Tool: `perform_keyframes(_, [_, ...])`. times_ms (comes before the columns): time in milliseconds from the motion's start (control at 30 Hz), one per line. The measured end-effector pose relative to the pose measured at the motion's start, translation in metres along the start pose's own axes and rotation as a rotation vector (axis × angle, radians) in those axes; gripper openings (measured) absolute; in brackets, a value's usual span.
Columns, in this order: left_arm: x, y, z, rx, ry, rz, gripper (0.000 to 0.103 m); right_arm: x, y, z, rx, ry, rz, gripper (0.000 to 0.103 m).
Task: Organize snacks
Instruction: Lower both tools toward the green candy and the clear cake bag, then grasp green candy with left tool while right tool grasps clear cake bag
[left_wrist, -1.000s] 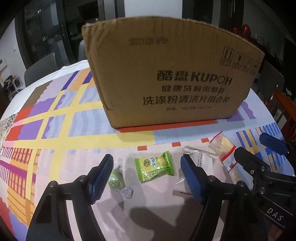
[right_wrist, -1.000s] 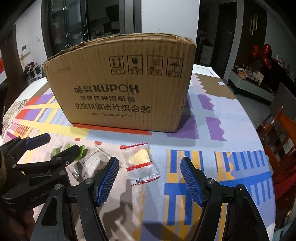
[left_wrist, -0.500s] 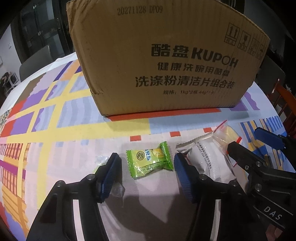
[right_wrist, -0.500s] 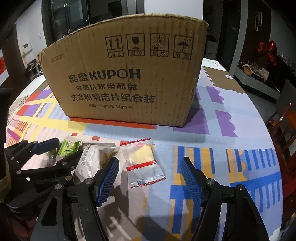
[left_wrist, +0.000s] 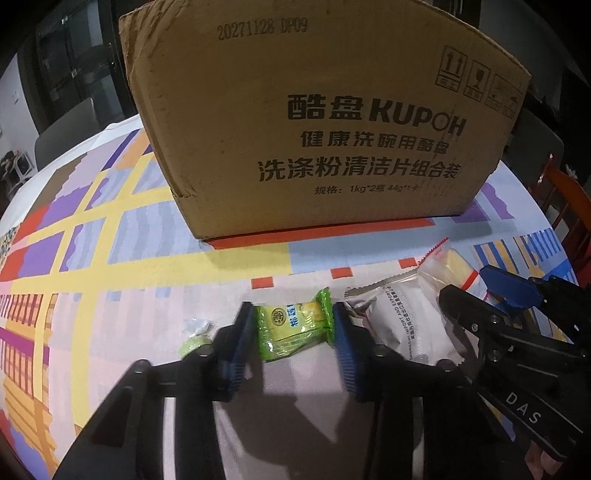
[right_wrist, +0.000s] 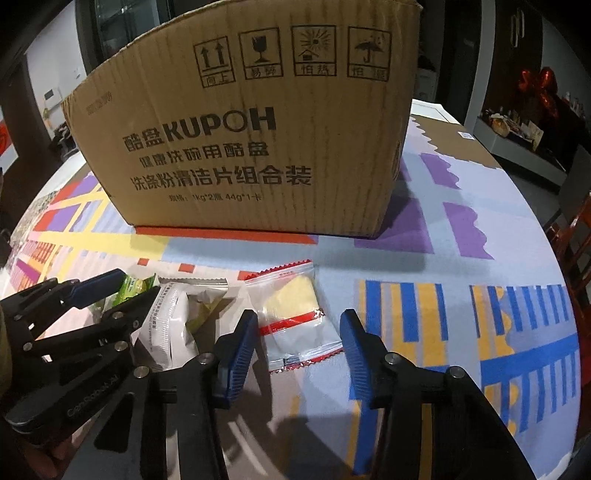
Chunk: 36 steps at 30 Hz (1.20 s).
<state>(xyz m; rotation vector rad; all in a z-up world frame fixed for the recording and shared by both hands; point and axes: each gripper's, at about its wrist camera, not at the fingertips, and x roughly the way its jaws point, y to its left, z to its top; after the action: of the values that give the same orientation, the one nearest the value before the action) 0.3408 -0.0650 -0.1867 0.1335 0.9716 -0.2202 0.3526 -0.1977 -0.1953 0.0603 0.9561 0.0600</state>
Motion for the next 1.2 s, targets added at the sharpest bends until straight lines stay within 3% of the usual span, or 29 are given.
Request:
perform_keyframes(67, [-0.001,-0.001,0.001,0.003,-0.001,-0.003,0.034,0.000,0.001,0.000,-0.004,-0.001,0.000,0.046])
perform_keyframes(133, [-0.002,-0.001,0.001,0.006,0.001,-0.002,0.031,-0.001,0.001,0.000,-0.005,-0.002,0.002,0.035])
perform_keyframes(200, [-0.002,-0.001,0.001,0.006,0.000,-0.003,0.030,-0.001,0.001,0.000,-0.006,-0.001,0.006,0.035])
perform_keyframes(233, [-0.002,0.000,0.001,0.005,0.000,-0.004,0.030,-0.001,0.001,0.000,-0.004,-0.001,0.007,0.029])
perform_keyframes(300, [-0.003,0.001,0.001,0.002,0.000,-0.006,0.029,-0.002,0.001,0.000,-0.001,0.000,0.017,0.009])
perform_keyframes(433, [-0.008,0.001,0.001,0.006,-0.013,-0.002,0.021,-0.002,0.000,0.001,0.006,0.000,0.015,0.008])
perform_keyframes(733, [-0.009,0.003,0.002,-0.001,-0.010,-0.009,0.020,-0.009,-0.002,0.003,0.010,-0.022,0.007,0.002])
perform_keyframes(1067, [-0.011,0.003,0.002,-0.003,-0.012,-0.013,0.020,-0.014,-0.008,0.008,0.070,-0.023,0.028,0.004])
perform_keyframes(1100, [-0.011,0.003,0.002,-0.004,-0.012,-0.012,0.020,-0.013,-0.009,0.009,0.077,-0.018,0.029,0.009])
perform_keyframes(1200, [-0.010,0.005,0.003,-0.012,-0.012,-0.012,0.019,-0.012,-0.010,0.011,0.088,-0.031,0.019,0.046])
